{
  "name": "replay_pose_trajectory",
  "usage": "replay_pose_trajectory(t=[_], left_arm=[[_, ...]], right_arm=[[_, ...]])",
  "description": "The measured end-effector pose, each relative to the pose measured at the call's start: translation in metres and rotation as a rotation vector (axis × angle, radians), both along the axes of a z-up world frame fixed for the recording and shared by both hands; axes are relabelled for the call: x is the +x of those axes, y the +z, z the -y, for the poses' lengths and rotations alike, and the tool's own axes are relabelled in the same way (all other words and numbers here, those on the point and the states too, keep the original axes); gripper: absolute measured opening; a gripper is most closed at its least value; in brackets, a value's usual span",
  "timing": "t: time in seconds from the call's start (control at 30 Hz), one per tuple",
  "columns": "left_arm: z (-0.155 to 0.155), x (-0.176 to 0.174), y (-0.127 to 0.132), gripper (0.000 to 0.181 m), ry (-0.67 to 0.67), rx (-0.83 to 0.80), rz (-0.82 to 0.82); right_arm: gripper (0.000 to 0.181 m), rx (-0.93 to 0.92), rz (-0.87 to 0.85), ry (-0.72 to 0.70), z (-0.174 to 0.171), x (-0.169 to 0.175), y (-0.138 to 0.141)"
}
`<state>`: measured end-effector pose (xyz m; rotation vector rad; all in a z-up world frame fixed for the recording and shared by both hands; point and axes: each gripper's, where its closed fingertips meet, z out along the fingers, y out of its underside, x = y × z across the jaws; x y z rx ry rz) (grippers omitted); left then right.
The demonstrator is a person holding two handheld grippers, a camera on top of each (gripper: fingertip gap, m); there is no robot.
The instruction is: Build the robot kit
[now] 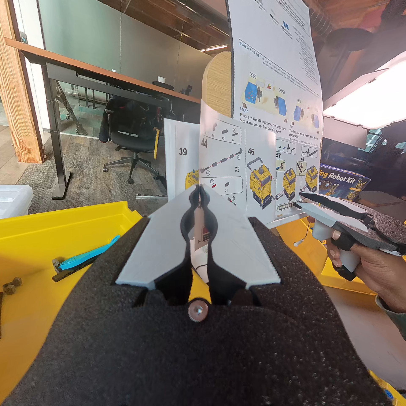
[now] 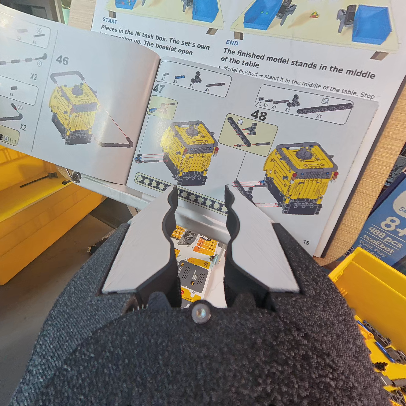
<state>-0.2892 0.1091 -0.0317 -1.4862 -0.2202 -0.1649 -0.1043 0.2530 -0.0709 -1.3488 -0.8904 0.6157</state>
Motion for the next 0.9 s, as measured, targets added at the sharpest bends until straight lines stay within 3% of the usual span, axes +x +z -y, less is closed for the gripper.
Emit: replay_pose_trajectory(t=[0.47,0.9], left_arm=[[0.0013,0.0001,0.0015,0.0,-0.072,0.055,0.135],[0.0001,-0.0009,-0.0007,0.0,-0.036,0.034,0.094]], right_arm=[[0.042,0.0,-0.001,-0.001,0.0002,-0.0002,-0.0001],[0.043,0.001,-0.003,-0.003,0.0003,-0.0003,-0.0002]])
